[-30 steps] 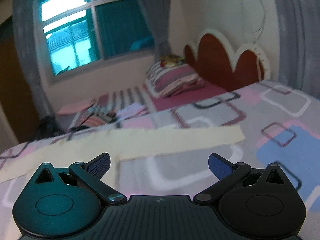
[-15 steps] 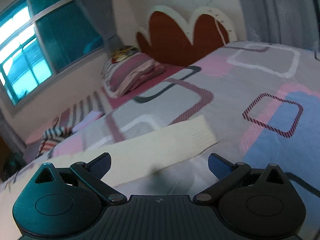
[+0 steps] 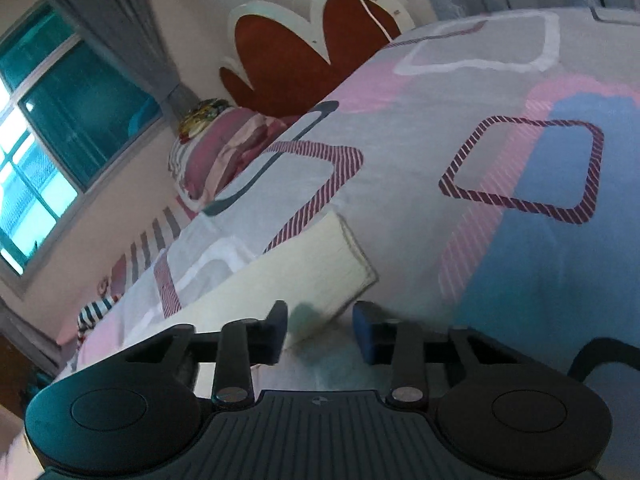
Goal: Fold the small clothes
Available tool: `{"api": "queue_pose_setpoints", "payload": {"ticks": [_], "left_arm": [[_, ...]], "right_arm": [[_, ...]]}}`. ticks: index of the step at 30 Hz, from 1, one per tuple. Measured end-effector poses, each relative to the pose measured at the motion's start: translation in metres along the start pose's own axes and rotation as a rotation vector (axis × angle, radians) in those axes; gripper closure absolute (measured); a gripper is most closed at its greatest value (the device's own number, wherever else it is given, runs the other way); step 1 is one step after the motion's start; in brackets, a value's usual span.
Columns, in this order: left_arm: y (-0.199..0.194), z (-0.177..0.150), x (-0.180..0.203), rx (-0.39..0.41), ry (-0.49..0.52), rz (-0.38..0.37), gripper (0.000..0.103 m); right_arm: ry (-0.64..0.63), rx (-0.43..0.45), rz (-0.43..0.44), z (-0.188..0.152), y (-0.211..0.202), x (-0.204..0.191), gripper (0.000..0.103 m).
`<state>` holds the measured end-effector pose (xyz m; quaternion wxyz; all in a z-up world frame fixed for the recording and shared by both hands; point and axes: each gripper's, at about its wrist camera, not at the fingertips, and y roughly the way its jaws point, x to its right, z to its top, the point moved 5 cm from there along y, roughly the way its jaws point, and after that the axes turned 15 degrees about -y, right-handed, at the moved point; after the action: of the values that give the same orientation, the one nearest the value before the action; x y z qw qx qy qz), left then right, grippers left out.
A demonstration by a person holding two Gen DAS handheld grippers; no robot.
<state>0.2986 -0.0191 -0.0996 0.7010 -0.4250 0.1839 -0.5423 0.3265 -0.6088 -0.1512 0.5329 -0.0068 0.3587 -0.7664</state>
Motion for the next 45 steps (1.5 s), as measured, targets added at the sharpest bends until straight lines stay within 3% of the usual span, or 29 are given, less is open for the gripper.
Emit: {"api": "queue_pose_setpoints", "payload": {"ticks": [1, 3, 4, 7, 11, 19, 23, 31, 40, 44, 45], "left_arm": [[0.000, 0.003, 0.001, 0.008, 0.008, 0.006, 0.009], [0.000, 0.006, 0.002, 0.020, 0.019, 0.021, 0.007], [0.001, 0.008, 0.001, 0.024, 0.021, 0.033, 0.006], [0.006, 0.014, -0.006, 0.010, 0.028, 0.061, 0.004], [0.008, 0.022, -0.023, 0.038, 0.067, 0.135, 0.006], [0.012, 0.052, -0.060, 0.101, 0.018, 0.155, 0.011], [0.021, 0.071, -0.067, 0.112, 0.030, 0.112, 0.021], [0.037, 0.098, -0.080, 0.127, 0.030, 0.056, 0.015], [0.051, 0.108, -0.112, 0.100, -0.007, 0.005, 0.016], [0.058, 0.111, -0.117, 0.080, -0.020, -0.023, 0.022], [0.060, 0.111, -0.116, 0.077, -0.018, -0.030, 0.025]], "right_arm": [[0.024, 0.002, 0.018, 0.002, 0.001, 0.004, 0.068], [0.049, 0.001, 0.027, 0.004, 0.006, 0.009, 0.085], [0.050, -0.006, 0.015, 0.006, 0.010, 0.013, 0.101], [0.032, -0.003, 0.014, 0.010, 0.015, 0.016, 0.101], [-0.122, -0.002, 0.027, 0.017, 0.011, -0.019, 0.101], [-0.317, -0.018, 0.224, -0.008, -0.002, -0.151, 0.101], [-0.399, -0.059, 0.318, -0.042, -0.001, -0.224, 0.101], [-0.538, -0.119, 0.458, -0.123, -0.004, -0.359, 0.101], [-0.664, -0.168, 0.555, -0.197, 0.013, -0.455, 0.101], [-0.721, -0.198, 0.573, -0.228, 0.022, -0.479, 0.099], [-0.747, -0.170, 0.550, -0.232, 0.021, -0.482, 0.094]]}}
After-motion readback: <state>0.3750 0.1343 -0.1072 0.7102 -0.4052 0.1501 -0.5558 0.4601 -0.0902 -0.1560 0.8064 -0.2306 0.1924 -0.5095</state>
